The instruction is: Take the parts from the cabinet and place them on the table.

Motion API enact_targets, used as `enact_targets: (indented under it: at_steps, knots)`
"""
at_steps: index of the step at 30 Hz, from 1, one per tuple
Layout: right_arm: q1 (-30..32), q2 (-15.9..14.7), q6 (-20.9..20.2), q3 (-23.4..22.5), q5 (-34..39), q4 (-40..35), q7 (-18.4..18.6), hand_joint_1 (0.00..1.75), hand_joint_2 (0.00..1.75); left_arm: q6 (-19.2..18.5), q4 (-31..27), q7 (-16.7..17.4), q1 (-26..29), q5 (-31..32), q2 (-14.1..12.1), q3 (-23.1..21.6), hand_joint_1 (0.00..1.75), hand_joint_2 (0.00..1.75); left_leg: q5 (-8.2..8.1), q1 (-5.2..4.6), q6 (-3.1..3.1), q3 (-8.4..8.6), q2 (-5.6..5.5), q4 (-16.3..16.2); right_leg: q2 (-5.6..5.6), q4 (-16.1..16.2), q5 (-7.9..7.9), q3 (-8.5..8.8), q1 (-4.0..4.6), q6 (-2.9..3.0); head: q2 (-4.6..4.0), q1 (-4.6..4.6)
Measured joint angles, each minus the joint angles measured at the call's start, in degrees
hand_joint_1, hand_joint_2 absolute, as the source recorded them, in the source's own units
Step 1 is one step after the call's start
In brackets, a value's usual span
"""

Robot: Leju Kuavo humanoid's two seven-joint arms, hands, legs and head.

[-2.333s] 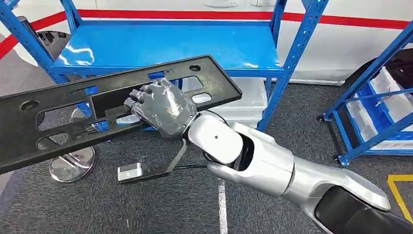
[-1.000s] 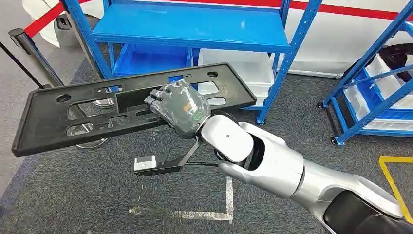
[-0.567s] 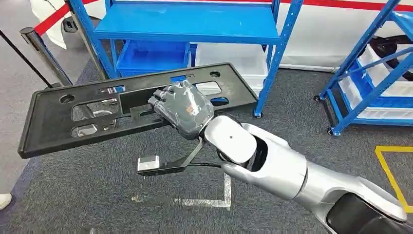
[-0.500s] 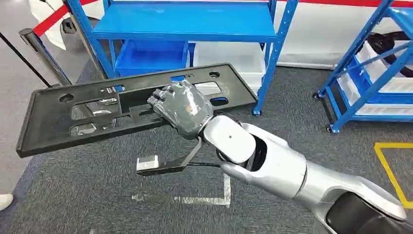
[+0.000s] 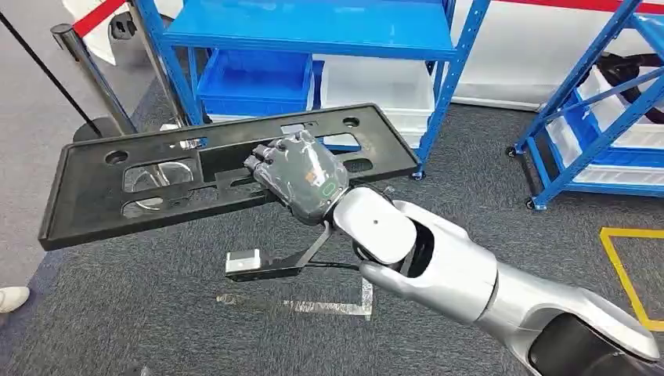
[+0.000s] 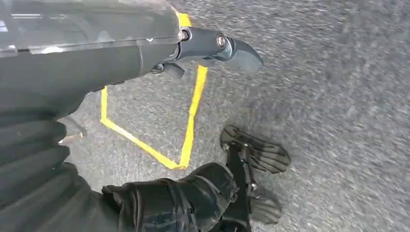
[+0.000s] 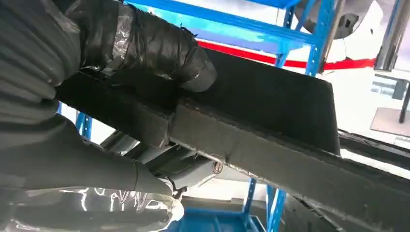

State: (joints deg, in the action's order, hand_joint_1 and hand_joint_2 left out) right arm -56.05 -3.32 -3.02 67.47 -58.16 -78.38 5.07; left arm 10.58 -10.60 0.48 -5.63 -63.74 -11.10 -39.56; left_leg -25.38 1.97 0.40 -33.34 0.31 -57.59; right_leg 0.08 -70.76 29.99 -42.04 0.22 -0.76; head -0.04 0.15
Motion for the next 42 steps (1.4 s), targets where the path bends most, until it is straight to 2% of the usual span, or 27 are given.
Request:
enact_targets:
  at_steps: [2,3,6,8,9,10,11,12,13,14,16,17,19,21,22,23,24,25,26,27,29,32,34,36,37,39,42]
  knots:
    - [0.4,-0.2,0.0,0.0,0.0,0.1,-0.1,1.75,1.75,0.0,0.0,0.2,0.0,0.0,0.0,0.0,0.0,1.75,0.52,0.13,-0.21,-0.79,-0.02,0.0,0.0,-5.6,1.91,-1.91,-0.74,-0.62,0.0,-0.04]
    - [0.5,-0.3,0.0,0.0,0.0,0.2,-0.1,1.75,1.75,0.0,0.0,0.4,0.1,0.0,0.0,0.0,0.0,1.75,0.72,0.3,-0.49,-1.06,-0.04,0.0,-0.02,-4.6,1.12,-1.02,-0.99,-0.88,0.0,-0.04]
    - [0.3,-0.4,0.2,0.0,0.0,0.3,0.0,1.75,1.75,0.1,0.0,0.5,0.3,-0.1,0.0,0.0,0.0,1.75,1.16,0.89,-1.38,-1.33,-0.18,-0.2,-0.05,9.5,-4.64,7.89,-1.74,-1.36,0.0,0.02]
    - [0.1,-0.3,0.5,0.0,0.0,0.3,0.1,1.75,1.75,0.0,0.0,0.5,0.2,-0.1,0.0,0.0,0.0,1.75,1.5,0.66,-2.43,-1.82,-0.29,-0.3,0.25,12.6,-4.01,9.32,-1.07,-0.98,0.0,-0.06]
    - [0.1,-0.4,0.7,0.0,0.0,0.3,0.3,1.75,1.75,0.0,0.0,0.3,0.1,-0.1,-0.1,0.0,0.0,1.75,1.08,0.5,-2.57,-2.11,-0.28,-0.7,0.21,13.2,-4.32,9.15,-1.53,-0.97,0.0,0.02]
    - [0.0,-0.4,1.0,0.0,-0.2,0.3,0.5,1.75,1.75,0.0,0.0,0.2,0.3,-0.1,-0.5,0.0,0.0,1.75,1.16,0.72,-1.41,-2.21,-0.41,-0.4,0.17,14.1,-4.69,9.43,-2.44,-1.59,0.02,0.0]
    - [-0.1,-0.3,1.1,-0.1,-0.3,0.3,0.8,1.75,1.75,-0.1,0.0,0.1,0.3,-0.1,-0.5,0.0,0.0,1.75,1.95,0.04,-1.01,-1.16,-0.25,1.5,0.39,15.5,-5.16,10.43,-1.96,-1.99,0.02,-0.26]
    - [0.3,-0.5,1.4,-0.3,-0.5,0.4,1.1,1.75,1.75,-0.1,0.0,-0.1,0.5,-0.1,-0.3,0.0,0.0,1.75,4.14,1.24,0.45,2.43,0.01,6.9,-0.1,15.5,-5.71,11.11,-1.6,-1.39,0.02,-0.53]
    - [0.1,-0.5,2.0,-0.3,-0.9,0.4,1.5,1.75,1.75,-0.2,0.0,-0.2,0.1,-0.1,-0.2,0.0,0.0,1.75,5.22,0.89,0.59,4.24,0.13,9.4,-0.09,15.1,-5.42,10.8,-1.22,-1.3,0.0,0.13]
    - [-0.5,-0.5,2.7,-0.4,-1.2,0.5,1.7,1.75,1.75,-0.2,0.0,-0.2,0.0,-0.2,-0.2,0.0,0.0,1.75,5.97,0.99,1.18,4.88,0.33,10.8,0.05,12.1,-3.31,9.12,-1.43,-1.1,0.0,0.31]
    - [-0.5,-0.6,3.9,-0.6,-1.6,0.6,2.1,1.75,1.75,-0.3,0.0,-0.2,-0.1,-0.2,-0.2,-0.1,0.0,1.75,6.26,1.37,0.27,5.0,0.46,11.2,0.23,4.3,-0.07,4.9,-1.9,-1.76,0.0,0.33]
    - [0.0,-0.8,4.0,-0.6,-1.6,0.7,2.1,1.75,1.75,-0.4,0.0,-0.2,-0.1,-0.3,-0.2,-0.1,0.0,1.75,6.08,1.83,-0.48,4.86,0.43,10.9,0.17,2.4,0.01,3.61,-2.53,-2.36,0.0,0.24]
    - [0.6,-1.0,4.1,-0.6,-1.6,0.9,2.2,1.75,1.75,-0.4,0.0,-0.2,0.2,-0.3,-0.1,-0.2,0.0,1.75,5.22,3.33,-2.63,4.07,0.26,9.2,0.04,5.8,-2.95,4.74,-3.93,-3.76,0.0,0.33]
    - [0.6,-1.1,4.1,-0.7,-1.6,1.1,2.2,1.75,1.75,-0.5,0.0,-0.2,0.3,-0.3,-0.1,-0.2,0.0,1.75,3.31,5.33,-5.37,2.27,0.18,5.0,-0.24,13.7,-6.1,8.3,-5.65,-6.15,0.0,0.16]
    - [1.1,-1.4,4.3,-0.8,-1.6,1.2,2.3,1.75,1.75,-0.3,0.2,-0.2,0.6,-0.3,-1.1,-0.2,0.0,1.75,2.61,5.23,-6.22,1.48,-0.03,3.7,0.07,9.9,-4.43,6.55,-4.52,-7.0,0.0,0.0]
    - [1.6,-1.4,4.3,-0.8,-1.6,1.1,2.1,1.75,1.75,-0.4,0.0,-0.2,0.8,-0.3,-0.5,-0.2,0.0,1.75,1.62,6.16,-7.28,0.97,0.35,2.8,0.38,12.4,-5.23,7.39,-4.06,-5.61,0.02,-1.29]
    - [1.9,-1.7,4.3,-0.8,-1.6,1.3,2.3,1.75,1.75,-0.4,0.0,-0.3,0.9,-0.2,-0.3,-0.2,0.0,1.75,2.52,6.36,-7.39,1.7,-0.04,4.8,0.88,12.9,-5.78,7.68,-3.28,-3.81,0.0,-2.21]
    - [1.6,-1.7,4.3,-0.9,-1.6,1.3,2.3,1.75,1.75,-0.4,0.0,-0.2,0.8,-0.3,-0.1,-0.2,0.0,1.75,3.29,6.38,-8.58,2.27,0.52,5.5,1.04,12.6,-6.05,7.31,-2.43,-3.06,0.0,-1.18]
    - [1.3,-1.7,4.3,-1.1,-1.6,1.2,2.4,1.75,1.75,-0.4,0.0,-0.2,0.4,-0.3,0.0,-0.3,0.0,1.75,3.63,6.44,-9.71,2.61,0.72,6.3,1.39,13.0,-6.32,7.25,-2.55,-1.98,0.05,-1.15]
    - [1.1,-1.7,4.3,-1.4,-1.6,1.2,2.4,1.75,1.75,-0.4,0.0,-0.2,0.1,-0.3,0.2,-0.3,0.0,1.75,3.49,6.48,-9.85,2.7,0.68,6.8,1.05,14.6,-7.02,8.15,-3.18,-0.94,0.0,-1.36]
    - [1.0,-1.6,4.3,-1.6,-1.6,1.2,2.4,1.75,1.75,-0.3,0.0,-0.2,-0.1,-0.3,0.0,-0.3,0.0,1.75,-0.78,5.46,-7.94,-0.32,0.47,-0.1,0.36,15.8,-7.37,9.16,-3.66,-0.24,0.02,-1.97]
    - [1.2,-1.5,4.3,-1.7,-1.6,1.3,2.3,1.75,1.75,-0.3,0.0,-0.1,0.3,-0.3,0.0,-0.3,0.0,1.75,-5.58,3.87,-7.03,-7.34,0.22,-13.7,0.11,15.8,-7.06,9.31,-3.18,0.0,0.0,-2.8]
    - [1.4,-1.4,4.4,-1.7,-1.6,1.3,2.2,1.75,1.75,-0.1,0.0,0.0,0.6,-0.3,0.0,-0.3,0.0,1.75,-3.12,3.35,-6.49,-7.04,0.23,-11.9,0.24,15.3,-6.65,9.25,-3.15,-0.41,0.0,-3.04]
    - [1.4,-1.4,4.5,-1.7,-1.7,1.3,2.2,1.75,1.75,-0.1,0.0,0.0,0.6,-0.3,-0.2,-0.3,0.0,1.75,1.57,3.32,-6.28,-2.48,0.29,-2.6,0.41,14.2,-5.84,9.23,-3.65,-1.52,0.02,-3.1]
    - [1.4,-1.4,4.5,-1.7,-1.7,1.3,2.2,1.75,1.75,-0.1,0.0,0.0,0.5,-0.3,-0.1,-0.3,0.0,1.75,0.75,3.29,-6.45,-1.29,0.21,-0.1,0.42,13.8,-5.41,9.18,-3.59,-2.23,0.0,-3.35]
    - [1.3,-1.4,4.6,-1.7,-1.9,1.2,2.1,1.75,1.75,-0.2,0.0,0.0,0.3,-0.4,0.0,-0.4,0.0,1.75,0.69,2.5,-4.62,-1.6,-0.36,-1.0,0.68,13.8,-5.36,9.0,-3.0,-3.12,0.02,-3.49]
    - [1.4,-1.4,4.7,-1.7,-2.1,1.2,2.1,1.75,1.75,-0.2,0.0,0.2,0.3,-0.4,-0.1,-0.5,0.0,1.75,0.52,1.95,-2.9,-2.06,-0.46,-1.5,0.57,14.3,-5.38,9.36,-3.78,-3.83,0.02,-3.09]
